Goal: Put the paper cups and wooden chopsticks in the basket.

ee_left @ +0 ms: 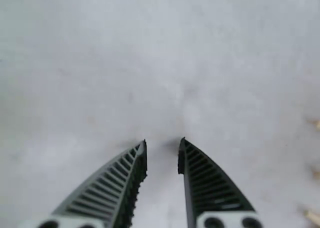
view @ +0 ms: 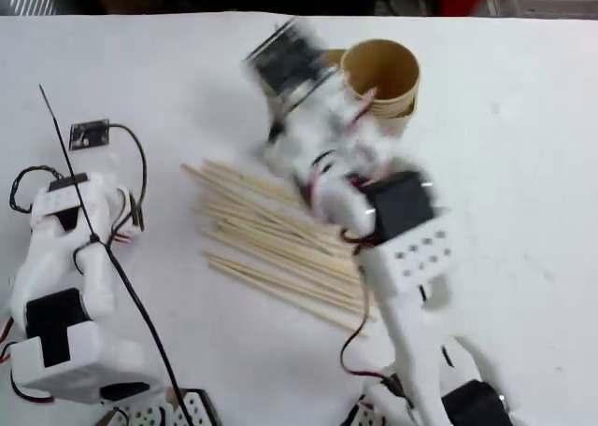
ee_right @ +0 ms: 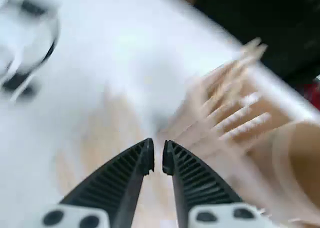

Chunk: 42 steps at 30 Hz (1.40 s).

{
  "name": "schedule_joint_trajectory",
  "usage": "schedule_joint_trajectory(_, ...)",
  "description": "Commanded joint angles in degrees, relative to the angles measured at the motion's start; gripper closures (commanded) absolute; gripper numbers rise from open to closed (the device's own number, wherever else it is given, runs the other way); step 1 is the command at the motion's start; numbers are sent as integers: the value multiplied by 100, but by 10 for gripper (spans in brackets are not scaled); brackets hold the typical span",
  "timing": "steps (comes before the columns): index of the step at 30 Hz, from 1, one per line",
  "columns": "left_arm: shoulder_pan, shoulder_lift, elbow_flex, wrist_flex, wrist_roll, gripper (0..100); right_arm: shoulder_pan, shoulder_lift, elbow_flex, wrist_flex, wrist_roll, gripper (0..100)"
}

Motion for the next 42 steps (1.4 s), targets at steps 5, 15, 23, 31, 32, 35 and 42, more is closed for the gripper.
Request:
schedule_joint_trajectory(5,171,-22,-18,-79,18,876,-1684,708,1662,321,308,950)
schedule_joint_trajectory(15,154,-22,-18,-79,18,876,-2000,1341,3859,-1631,1204,949)
schedule_joint_trajectory(23,154,-22,-18,-79,18,876,-2000,1798,4097,-2088,1240,949)
schedule_joint_trajectory(31,154,-22,-18,-79,18,876,-1921,2387,3921,-2352,1398,953)
schedule_joint_trajectory(32,154,-22,-18,-79,18,876,-1833,2466,3859,-2352,1459,954)
schedule_joint_trajectory(35,154,-22,-18,-79,18,876,-1604,2659,3666,-2343,1486,955)
schedule_joint_trajectory(42,154,-22,-18,-79,18,876,-1481,2703,3604,-2264,1477,983)
